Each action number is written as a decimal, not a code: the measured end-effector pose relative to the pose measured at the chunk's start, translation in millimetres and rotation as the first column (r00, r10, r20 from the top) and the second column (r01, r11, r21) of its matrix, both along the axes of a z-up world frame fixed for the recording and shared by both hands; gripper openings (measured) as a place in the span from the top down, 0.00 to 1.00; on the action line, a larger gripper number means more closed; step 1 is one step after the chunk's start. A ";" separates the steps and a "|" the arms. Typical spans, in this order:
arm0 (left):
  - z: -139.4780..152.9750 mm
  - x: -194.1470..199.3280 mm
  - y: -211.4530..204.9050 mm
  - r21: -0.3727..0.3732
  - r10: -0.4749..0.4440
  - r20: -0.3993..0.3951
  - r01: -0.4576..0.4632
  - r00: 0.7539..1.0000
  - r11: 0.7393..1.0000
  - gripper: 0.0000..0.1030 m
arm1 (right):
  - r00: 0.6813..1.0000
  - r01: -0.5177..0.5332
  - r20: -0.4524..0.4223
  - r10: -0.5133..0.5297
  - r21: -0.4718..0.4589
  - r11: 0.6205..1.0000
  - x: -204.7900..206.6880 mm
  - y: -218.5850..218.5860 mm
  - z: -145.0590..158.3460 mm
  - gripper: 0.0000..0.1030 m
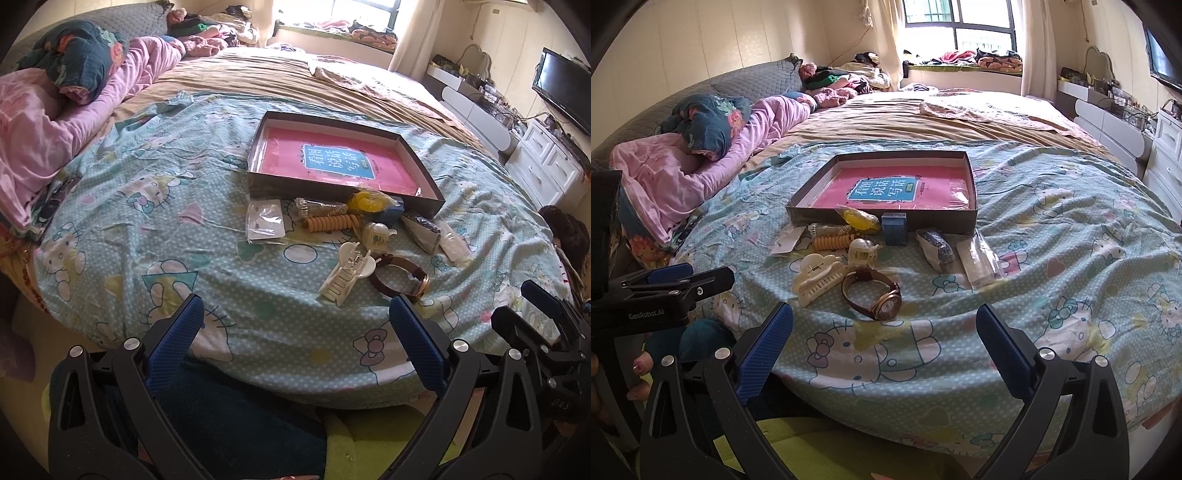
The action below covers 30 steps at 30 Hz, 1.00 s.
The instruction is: Organize jewelry
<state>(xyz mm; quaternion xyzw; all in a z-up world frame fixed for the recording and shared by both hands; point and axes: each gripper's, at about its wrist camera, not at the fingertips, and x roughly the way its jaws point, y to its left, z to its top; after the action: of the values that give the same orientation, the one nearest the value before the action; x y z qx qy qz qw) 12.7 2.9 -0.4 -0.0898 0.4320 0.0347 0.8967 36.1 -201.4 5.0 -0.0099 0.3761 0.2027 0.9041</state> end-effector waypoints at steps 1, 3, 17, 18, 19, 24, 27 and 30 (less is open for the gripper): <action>-1.1 1.9 -0.6 0.003 -0.002 -0.004 0.002 1.000 1.000 0.09 | 1.000 0.000 0.000 0.000 0.005 1.000 2.6 -0.8 0.5 0.04; -3.9 7.9 -2.2 0.006 -0.011 -0.021 0.011 1.000 1.000 0.09 | 1.000 0.009 0.005 -0.009 -0.001 1.000 9.2 -2.9 0.1 0.04; -41.5 54.4 -16.6 -0.028 -0.157 -0.085 0.155 0.984 0.987 0.13 | 0.996 0.080 -0.046 -0.082 -0.041 0.996 61.2 -31.4 -22.3 0.04; -43.8 57.3 -19.2 -0.026 -0.167 -0.090 0.166 0.982 0.986 0.18 | 0.995 0.087 -0.053 -0.089 -0.046 0.995 65.3 -34.4 -24.8 0.04; -46.9 61.3 -21.0 -0.019 -0.176 -0.100 0.175 0.979 0.984 0.19 | 0.994 0.091 -0.062 -0.094 -0.051 0.995 69.1 -36.6 -27.3 0.04; -60.3 73.2 -27.5 0.013 -0.212 -0.136 0.215 0.968 0.976 0.40 | 0.989 0.116 -0.082 -0.123 -0.085 0.990 91.0 -48.5 -41.2 0.04; -66.2 78.2 -29.0 0.019 -0.225 -0.149 0.230 0.963 0.973 0.46 | 0.986 0.122 -0.101 -0.133 -0.104 0.987 103.7 -53.1 -50.5 0.06; -70.2 83.2 -28.8 0.011 -0.236 -0.157 0.241 0.959 0.971 0.53 | 0.985 0.114 -0.113 -0.130 -0.138 0.984 117.0 -53.7 -60.2 0.16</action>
<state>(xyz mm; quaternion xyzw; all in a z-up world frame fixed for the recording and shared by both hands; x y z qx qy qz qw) 95.9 -25.9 -70.6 -0.0209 0.5073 -0.0604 0.8594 153.1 -255.1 -55.1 -0.0338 0.4427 0.1219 0.8877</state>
